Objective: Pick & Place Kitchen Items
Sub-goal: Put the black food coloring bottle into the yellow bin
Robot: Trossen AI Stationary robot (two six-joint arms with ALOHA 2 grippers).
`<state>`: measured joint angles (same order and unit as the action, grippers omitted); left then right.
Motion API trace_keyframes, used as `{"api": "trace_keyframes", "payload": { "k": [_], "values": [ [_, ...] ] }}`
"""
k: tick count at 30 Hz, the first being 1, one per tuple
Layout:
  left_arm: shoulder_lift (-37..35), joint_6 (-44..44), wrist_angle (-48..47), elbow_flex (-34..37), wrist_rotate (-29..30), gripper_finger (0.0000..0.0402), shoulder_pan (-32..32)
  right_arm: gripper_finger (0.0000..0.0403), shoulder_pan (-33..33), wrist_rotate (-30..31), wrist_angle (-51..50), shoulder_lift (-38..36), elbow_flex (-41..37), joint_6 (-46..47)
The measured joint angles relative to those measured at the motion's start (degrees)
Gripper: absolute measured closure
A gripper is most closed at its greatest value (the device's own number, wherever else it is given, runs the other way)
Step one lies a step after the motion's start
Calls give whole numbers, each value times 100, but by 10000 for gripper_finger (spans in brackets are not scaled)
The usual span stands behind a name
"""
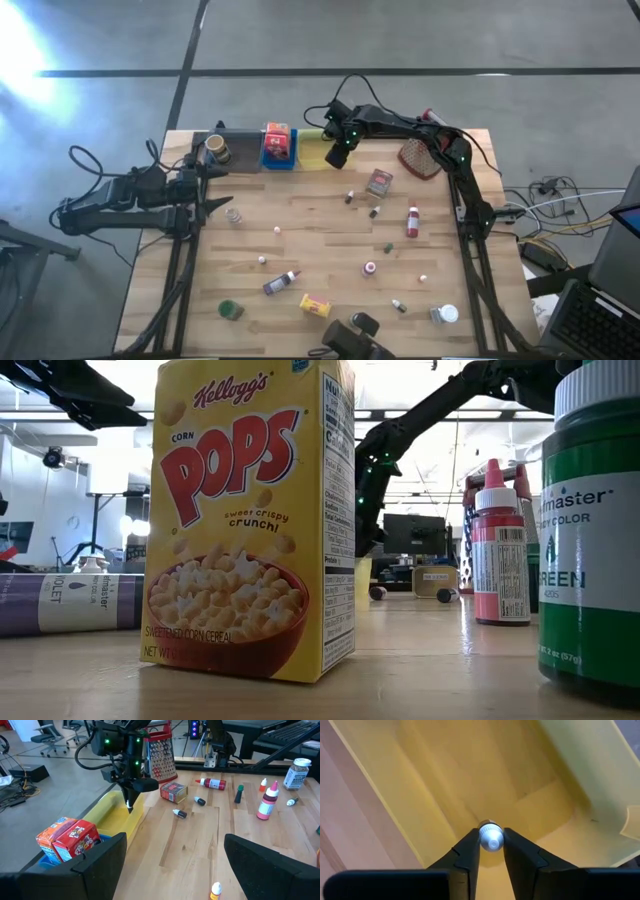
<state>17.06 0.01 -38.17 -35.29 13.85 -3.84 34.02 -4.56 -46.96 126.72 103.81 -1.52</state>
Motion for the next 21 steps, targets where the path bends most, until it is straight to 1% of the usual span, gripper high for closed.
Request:
{"api": "trace_keyframes", "payload": {
  "k": [4, 8, 21],
  "values": [
    [0, 0, -1, -2, 0, 62, 2, 308, -2, 1, 0, 0, 0, -2],
    [1, 0, 0, -2, 0, 62, 1, 304, 0, 3, 0, 0, 0, -2],
    [2, 0, -2, -2, 0, 62, 2, 338, -2, 5, -22, -2, 0, -15]
  ]
}}
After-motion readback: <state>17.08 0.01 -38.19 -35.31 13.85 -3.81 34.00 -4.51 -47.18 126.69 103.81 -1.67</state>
